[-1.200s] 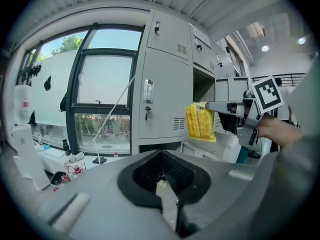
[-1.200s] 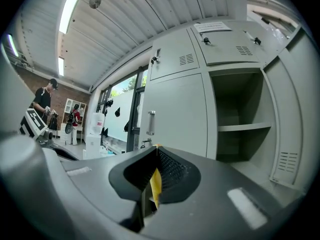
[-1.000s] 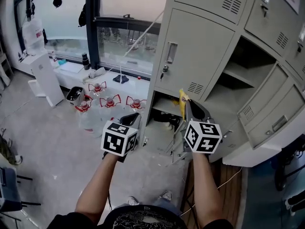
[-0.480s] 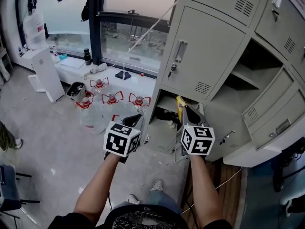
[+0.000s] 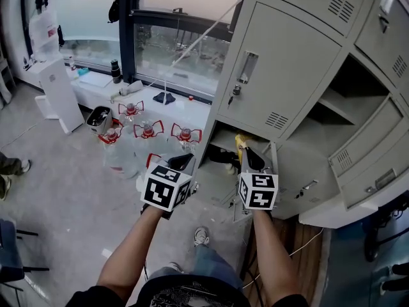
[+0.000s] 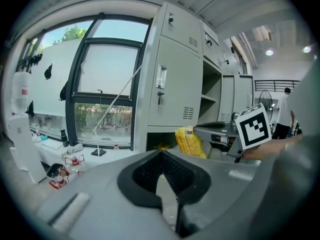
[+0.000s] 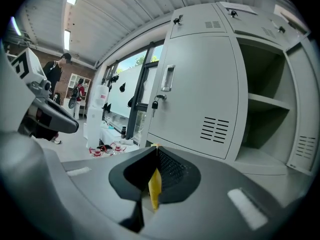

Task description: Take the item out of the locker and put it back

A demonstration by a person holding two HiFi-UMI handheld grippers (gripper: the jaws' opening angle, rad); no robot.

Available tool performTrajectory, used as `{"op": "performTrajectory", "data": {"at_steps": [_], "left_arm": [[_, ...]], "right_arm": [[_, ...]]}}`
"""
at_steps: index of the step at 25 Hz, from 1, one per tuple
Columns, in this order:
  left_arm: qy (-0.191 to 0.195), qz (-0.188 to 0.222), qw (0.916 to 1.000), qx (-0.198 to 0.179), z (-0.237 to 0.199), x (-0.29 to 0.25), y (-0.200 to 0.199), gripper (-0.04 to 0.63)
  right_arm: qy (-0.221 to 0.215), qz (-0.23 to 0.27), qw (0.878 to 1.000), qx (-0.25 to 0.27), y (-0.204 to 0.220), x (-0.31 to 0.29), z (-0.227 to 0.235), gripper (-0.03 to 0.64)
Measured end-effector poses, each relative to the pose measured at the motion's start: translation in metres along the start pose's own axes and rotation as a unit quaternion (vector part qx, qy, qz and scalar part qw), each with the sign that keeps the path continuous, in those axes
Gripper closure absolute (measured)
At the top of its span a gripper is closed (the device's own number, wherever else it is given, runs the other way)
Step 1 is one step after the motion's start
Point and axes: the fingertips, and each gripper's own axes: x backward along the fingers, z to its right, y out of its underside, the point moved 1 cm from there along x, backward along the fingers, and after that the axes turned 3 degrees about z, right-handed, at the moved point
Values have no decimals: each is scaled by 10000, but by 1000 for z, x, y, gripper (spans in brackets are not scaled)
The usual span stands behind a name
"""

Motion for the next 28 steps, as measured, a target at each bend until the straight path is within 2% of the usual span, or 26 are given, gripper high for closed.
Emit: {"op": "performTrajectory", "data": {"at_steps": [9, 16, 23, 28], "left_arm": [[-48, -44, 9999, 77, -16, -51, 11, 594], [-64, -56, 9999, 88, -28, -89, 26, 594], [-165, -216, 9996, 25, -47, -116, 61, 595], [-235, -378, 9988, 204, -58, -127, 82, 595]], "right_arm": [[211, -6, 9994, 291, 43, -59, 20, 588], [419, 118, 9985, 322, 66, -111, 40, 588], [548, 157, 9980, 287, 93, -158, 48, 588], [584, 181, 9970, 483, 102, -177, 48, 588]]}}
